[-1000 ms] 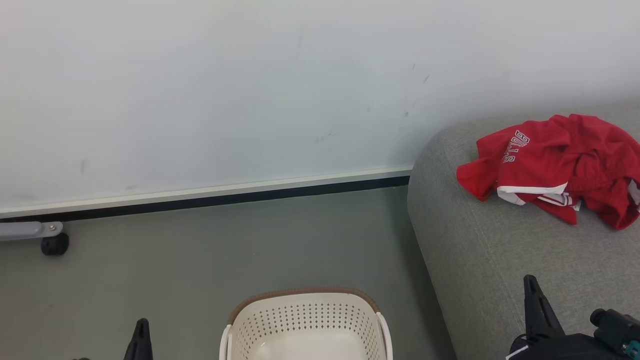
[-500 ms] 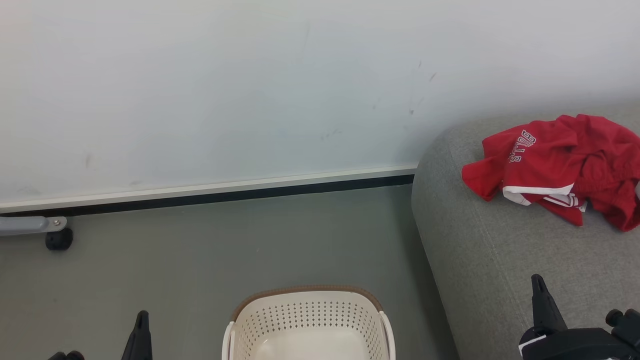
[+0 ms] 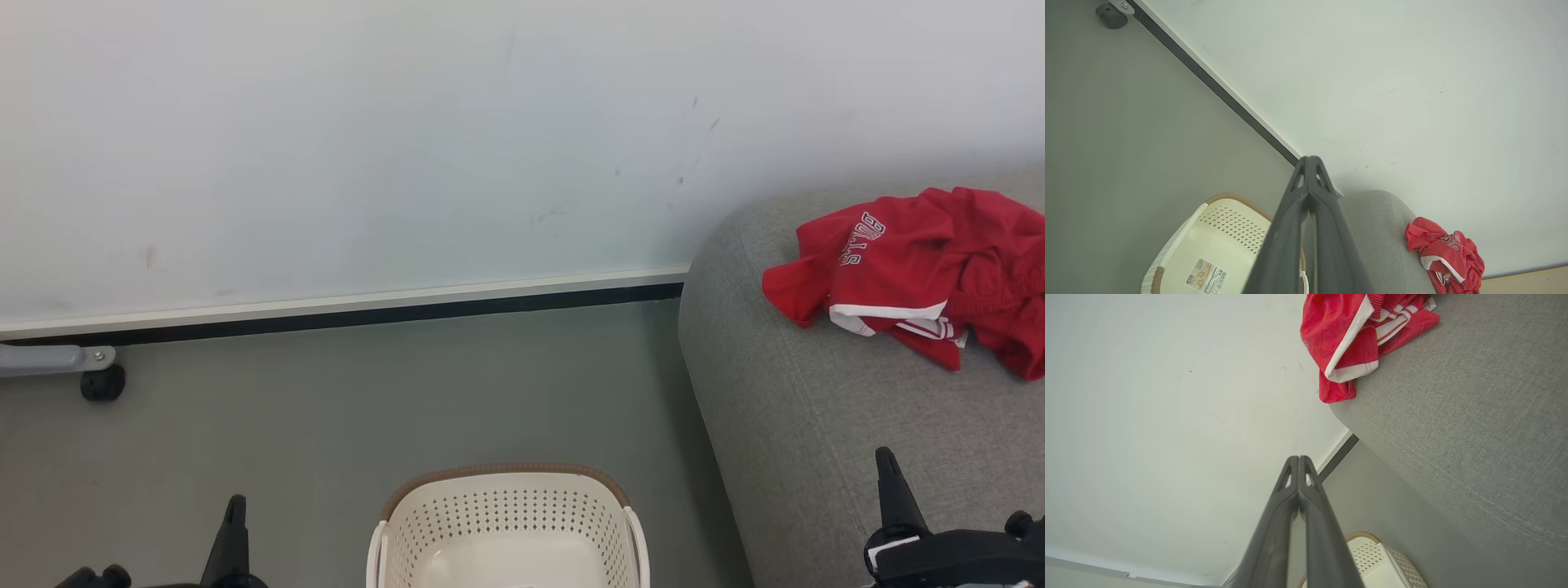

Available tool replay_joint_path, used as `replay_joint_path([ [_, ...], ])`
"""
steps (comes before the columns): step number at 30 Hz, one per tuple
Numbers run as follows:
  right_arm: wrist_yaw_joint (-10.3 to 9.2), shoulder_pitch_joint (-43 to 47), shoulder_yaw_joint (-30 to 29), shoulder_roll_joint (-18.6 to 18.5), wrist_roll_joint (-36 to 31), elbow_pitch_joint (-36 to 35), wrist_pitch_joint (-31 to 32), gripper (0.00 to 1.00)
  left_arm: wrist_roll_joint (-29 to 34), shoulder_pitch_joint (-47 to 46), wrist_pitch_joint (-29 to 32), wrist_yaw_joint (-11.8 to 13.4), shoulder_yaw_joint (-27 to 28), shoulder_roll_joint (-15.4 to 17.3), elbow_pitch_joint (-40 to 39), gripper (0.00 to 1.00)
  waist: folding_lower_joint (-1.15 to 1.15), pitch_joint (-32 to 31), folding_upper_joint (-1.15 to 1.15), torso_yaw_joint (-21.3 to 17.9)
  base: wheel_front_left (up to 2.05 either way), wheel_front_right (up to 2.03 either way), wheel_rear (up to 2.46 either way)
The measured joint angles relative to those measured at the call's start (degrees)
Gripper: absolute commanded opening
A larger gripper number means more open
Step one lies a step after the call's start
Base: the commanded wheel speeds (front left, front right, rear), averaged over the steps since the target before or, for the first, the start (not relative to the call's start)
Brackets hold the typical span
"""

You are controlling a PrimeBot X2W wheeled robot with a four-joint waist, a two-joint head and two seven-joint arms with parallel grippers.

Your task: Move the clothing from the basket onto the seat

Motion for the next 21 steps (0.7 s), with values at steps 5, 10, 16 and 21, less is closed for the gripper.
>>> replay_joint_path([
  [5,0.56,-0.2,-1.05,0.33,3.68,0.46,0.96,0.0,-3.37,-0.48,1.02,-0.54,0.64,-0.3,0.69,0.0,0.0,0.12,0.0,0.22,0.0,0.0,0.0],
  [10,1.43,-0.43,-2.1,0.67,7.37,1.01,1.96,0.0,-6.84,-1.33,1.98,-1.49,1.22,-0.54,1.04,0.0,0.0,0.25,0.0,0.45,0.0,0.0,0.0],
  [16,2.21,-1.14,-3.31,1.15,11.68,1.61,3.02,0.0,-10.71,-2.31,3.09,-2.14,1.87,-1.03,1.56,0.0,0.0,0.39,0.0,0.72,0.0,0.0,0.0],
  [21,2.91,-1.39,-4.36,1.44,15.36,2.07,3.98,0.0,-14.13,-2.97,4.09,-3.03,2.48,-1.42,2.21,0.0,0.0,0.52,0.0,0.94,0.0,0.0,0.0],
])
